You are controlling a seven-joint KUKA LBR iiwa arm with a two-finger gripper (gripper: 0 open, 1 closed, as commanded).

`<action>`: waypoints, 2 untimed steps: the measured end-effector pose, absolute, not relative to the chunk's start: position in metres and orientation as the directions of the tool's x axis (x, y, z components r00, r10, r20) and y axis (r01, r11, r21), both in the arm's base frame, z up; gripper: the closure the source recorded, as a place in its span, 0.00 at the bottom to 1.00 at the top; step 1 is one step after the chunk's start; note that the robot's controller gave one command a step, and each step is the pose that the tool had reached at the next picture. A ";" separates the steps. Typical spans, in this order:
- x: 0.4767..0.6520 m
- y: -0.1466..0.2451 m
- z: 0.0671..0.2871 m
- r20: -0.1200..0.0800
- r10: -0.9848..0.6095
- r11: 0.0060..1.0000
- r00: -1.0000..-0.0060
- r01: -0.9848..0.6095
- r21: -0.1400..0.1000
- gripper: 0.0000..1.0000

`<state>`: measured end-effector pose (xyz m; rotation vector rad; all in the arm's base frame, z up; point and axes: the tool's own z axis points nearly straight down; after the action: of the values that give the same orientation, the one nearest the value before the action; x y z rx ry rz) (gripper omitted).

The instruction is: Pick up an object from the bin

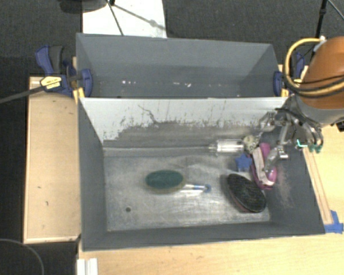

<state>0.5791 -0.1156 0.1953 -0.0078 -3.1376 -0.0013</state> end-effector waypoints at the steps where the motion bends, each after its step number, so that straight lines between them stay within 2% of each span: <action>1: 0.562 -0.118 0.071 -0.006 -0.183 0.983 -0.983 -0.183 -0.001 0.00; 2: 0.564 -0.118 0.075 -0.013 -0.186 0.983 -0.983 -0.186 -0.005 1.00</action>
Offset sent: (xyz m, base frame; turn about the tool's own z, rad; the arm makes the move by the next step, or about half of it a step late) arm -0.0190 -0.0020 -0.1243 -0.1905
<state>0.5642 -0.1183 0.0755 0.2941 -3.1413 0.0058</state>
